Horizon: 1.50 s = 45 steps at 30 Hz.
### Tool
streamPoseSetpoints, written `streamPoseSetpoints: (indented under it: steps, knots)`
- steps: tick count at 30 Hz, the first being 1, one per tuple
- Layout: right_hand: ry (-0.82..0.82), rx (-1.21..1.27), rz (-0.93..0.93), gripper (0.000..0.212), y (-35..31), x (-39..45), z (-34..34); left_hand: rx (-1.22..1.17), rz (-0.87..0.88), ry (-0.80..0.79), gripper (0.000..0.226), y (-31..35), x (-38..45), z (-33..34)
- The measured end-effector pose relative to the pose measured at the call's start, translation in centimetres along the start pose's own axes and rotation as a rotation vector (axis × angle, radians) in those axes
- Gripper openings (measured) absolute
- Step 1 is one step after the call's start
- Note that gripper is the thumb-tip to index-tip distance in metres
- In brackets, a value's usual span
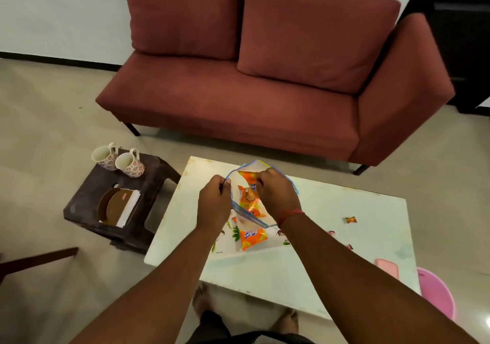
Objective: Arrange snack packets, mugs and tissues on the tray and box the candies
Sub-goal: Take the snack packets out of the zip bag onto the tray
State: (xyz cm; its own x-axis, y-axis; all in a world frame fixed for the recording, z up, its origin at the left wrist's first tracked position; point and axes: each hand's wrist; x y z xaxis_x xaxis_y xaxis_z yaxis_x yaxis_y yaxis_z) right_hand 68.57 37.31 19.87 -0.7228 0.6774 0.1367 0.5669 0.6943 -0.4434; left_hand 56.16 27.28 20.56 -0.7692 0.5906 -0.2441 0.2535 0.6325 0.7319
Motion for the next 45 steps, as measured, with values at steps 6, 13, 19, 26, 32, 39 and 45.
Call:
streamPoseSetpoints:
  steps: [6,13,19,26,32,39,45]
  knots:
    - [0.474,0.217,0.010,0.005,-3.0,-0.4,-1.4,-0.096,-0.230,0.078,0.020,-5.1,2.9,-2.4]
    - [0.584,0.382,0.501,0.029,-2.6,-0.7,5.2,-0.077,-0.382,0.152,0.020,-11.6,6.5,-6.9]
    - [-0.060,0.162,0.459,0.051,-2.5,-2.5,15.3,0.091,-0.270,0.106,0.025,-15.7,7.9,-9.7]
    - [-0.247,0.124,0.559,0.059,-0.7,-0.9,22.0,0.169,-0.193,0.007,0.022,-18.9,10.1,-10.6]
    - [0.259,0.314,0.662,0.033,-2.2,1.1,19.2,0.177,-0.161,-0.076,0.025,-18.0,10.3,-9.1]
    - [0.016,0.275,-0.002,0.019,-7.1,0.1,13.6,0.139,-0.063,-0.198,0.027,-12.2,7.6,-5.6]
    - [-0.626,0.214,0.239,0.064,-3.0,0.0,11.2,0.072,0.103,-0.209,0.023,-5.1,2.9,-3.1]
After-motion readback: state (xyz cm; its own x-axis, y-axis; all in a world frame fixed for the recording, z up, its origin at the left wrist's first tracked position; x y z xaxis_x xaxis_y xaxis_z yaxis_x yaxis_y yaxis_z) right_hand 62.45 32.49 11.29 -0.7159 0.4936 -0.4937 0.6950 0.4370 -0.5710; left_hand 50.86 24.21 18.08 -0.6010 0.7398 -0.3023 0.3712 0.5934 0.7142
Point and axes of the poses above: each hand's wrist, its own x-axis towards the middle knuckle, its own z-axis out of the palm, y = z × x, and after that the axes turned 11 degrees about -z, right-handed
